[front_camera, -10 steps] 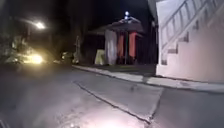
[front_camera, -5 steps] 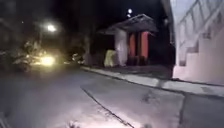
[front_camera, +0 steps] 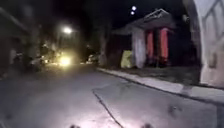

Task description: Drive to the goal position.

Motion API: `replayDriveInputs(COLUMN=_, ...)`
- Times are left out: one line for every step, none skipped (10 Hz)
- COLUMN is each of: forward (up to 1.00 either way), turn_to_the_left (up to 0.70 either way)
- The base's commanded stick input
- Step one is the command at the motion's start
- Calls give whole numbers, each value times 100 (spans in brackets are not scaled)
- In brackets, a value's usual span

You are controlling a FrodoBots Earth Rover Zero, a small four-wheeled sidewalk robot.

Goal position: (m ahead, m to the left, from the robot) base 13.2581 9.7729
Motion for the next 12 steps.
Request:
replayDriveInputs(forward=70, turn_to_the_left=0)
replayDriveInputs(forward=70, turn_to_the_left=0)
replayDriveInputs(forward=70, turn_to_the_left=0)
replayDriveInputs(forward=70, turn_to_the_left=0)
replayDriveInputs(forward=70, turn_to_the_left=0)
replayDriveInputs(forward=70, turn_to_the_left=35)
replayDriveInputs(forward=70, turn_to_the_left=35)
replayDriveInputs(forward=70, turn_to_the_left=35)
replayDriveInputs(forward=70, turn_to_the_left=16)
replayDriveInputs(forward=70, turn_to_the_left=0)
replayDriveInputs(forward=70, turn_to_the_left=0)
replayDriveInputs(forward=70, turn_to_the_left=0)
